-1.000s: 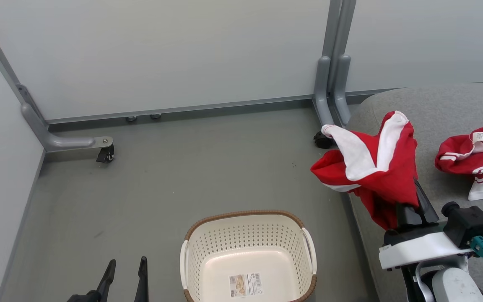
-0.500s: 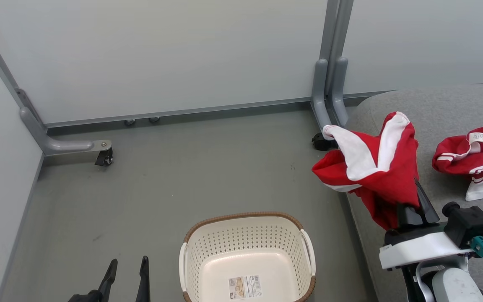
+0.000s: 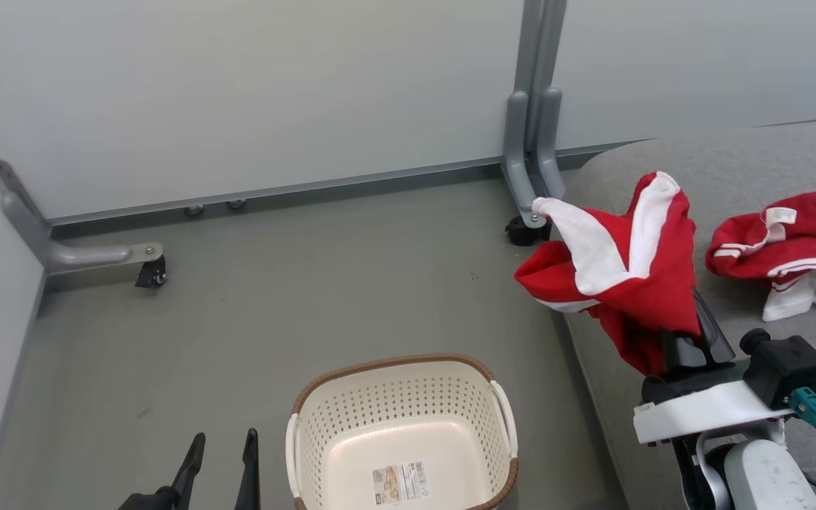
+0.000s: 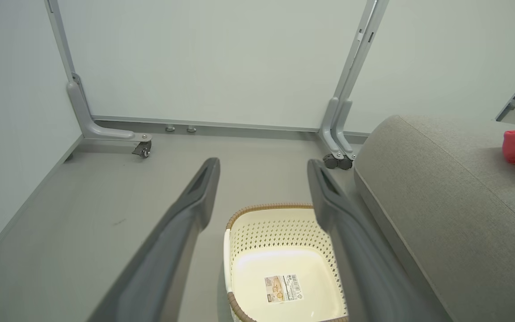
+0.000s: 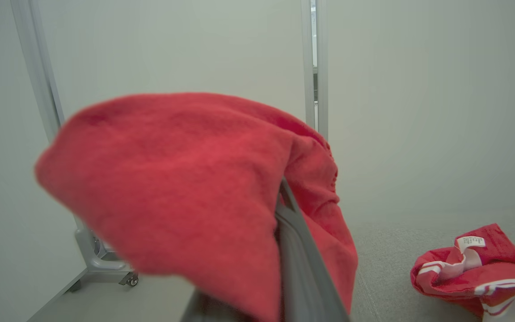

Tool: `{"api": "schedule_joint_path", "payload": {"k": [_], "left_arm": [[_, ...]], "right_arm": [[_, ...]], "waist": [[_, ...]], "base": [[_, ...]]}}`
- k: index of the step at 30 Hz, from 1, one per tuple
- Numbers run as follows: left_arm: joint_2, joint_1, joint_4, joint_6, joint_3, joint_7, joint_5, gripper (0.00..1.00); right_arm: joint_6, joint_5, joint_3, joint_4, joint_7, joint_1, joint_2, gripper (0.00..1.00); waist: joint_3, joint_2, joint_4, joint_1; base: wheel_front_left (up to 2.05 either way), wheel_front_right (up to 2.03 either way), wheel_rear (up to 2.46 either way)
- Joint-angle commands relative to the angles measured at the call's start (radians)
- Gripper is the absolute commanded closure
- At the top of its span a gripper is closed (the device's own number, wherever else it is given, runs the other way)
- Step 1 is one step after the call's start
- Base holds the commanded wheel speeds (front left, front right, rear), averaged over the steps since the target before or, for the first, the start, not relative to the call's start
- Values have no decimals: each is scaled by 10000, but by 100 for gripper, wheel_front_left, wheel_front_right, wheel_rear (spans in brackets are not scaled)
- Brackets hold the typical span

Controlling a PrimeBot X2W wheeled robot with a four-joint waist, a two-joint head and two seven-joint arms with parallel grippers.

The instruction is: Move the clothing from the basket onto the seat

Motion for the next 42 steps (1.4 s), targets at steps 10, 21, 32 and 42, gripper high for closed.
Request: {"api": "schedule_joint_path", "payload": {"k": [10, 21, 32, 42], "left_arm": [[6, -707, -191, -20, -248, 3, -106, 0], [9, -1284, -216, -20, -573, 4, 23, 0], [500, -2214, 218, -20, -1628, 4, -155, 0], [655, -2562, 337, -21, -2110, 5, -350, 0]], "right_arm": [[-17, -56, -284, -194, -3, -245, -235, 100], [-17, -154, -590, -455, -3, -487, -228, 100], [-16, -228, -1600, -1090, -3, 40, 26, 100], [-16, 2, -1926, -1177, -2, 196, 55, 100]], "waist": [[641, 0, -2440, 0], [1322, 0, -4278, 0], [2095, 0, -4776, 0], [2278, 0, -4882, 0]], "base": [[0, 0, 0], [0, 0, 0], [0, 0, 0], [0, 0, 0]]}}
